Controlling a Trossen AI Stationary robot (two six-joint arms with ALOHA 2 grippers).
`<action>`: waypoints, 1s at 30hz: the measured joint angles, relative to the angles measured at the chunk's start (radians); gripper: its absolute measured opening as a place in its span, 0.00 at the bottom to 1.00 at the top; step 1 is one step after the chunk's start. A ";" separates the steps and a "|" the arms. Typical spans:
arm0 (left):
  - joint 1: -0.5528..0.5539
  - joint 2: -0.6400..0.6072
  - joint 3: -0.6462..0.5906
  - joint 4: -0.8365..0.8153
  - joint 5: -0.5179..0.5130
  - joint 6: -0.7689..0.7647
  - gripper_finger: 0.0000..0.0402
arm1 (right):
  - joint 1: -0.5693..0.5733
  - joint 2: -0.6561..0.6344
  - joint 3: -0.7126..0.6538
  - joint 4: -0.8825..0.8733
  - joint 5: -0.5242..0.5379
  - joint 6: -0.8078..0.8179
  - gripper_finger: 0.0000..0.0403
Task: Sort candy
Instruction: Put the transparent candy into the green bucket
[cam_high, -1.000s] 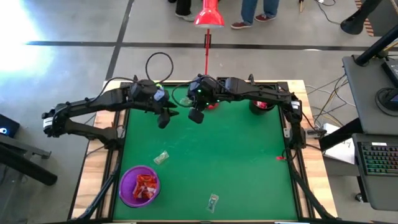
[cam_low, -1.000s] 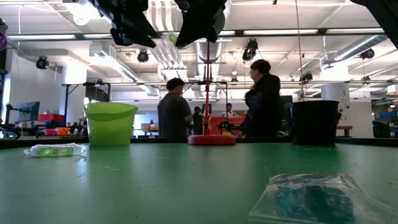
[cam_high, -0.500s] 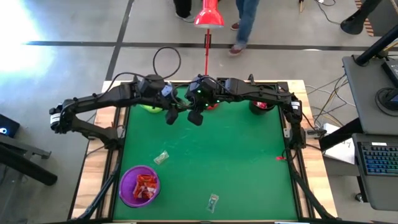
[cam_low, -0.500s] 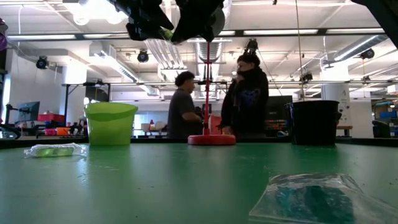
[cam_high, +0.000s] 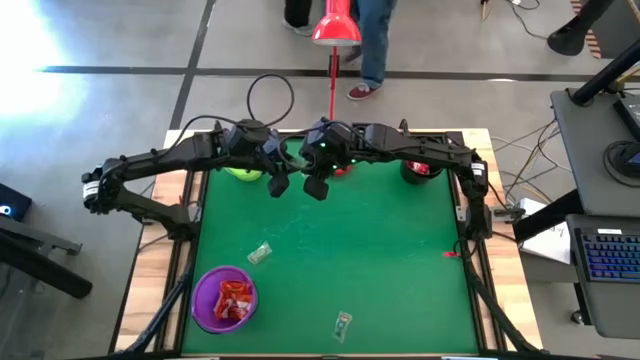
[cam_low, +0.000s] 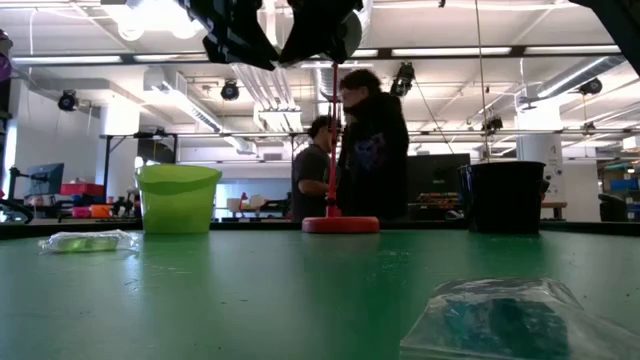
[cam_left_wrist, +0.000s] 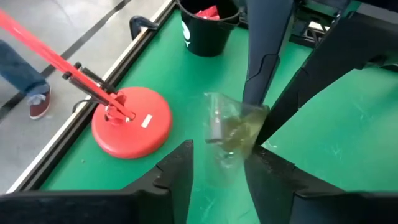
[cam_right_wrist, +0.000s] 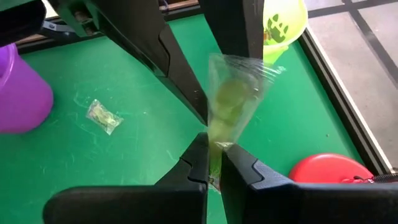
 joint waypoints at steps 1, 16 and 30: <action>0.000 0.000 0.000 0.007 0.000 0.004 0.29 | 0.000 0.000 0.000 0.000 -0.001 0.000 0.02; 0.001 0.000 0.003 0.030 0.070 0.021 0.01 | 0.002 -0.002 -0.001 -0.003 -0.032 0.011 0.02; 0.001 0.000 0.002 0.033 0.127 0.024 0.00 | 0.003 -0.002 -0.003 0.000 -0.040 0.011 0.14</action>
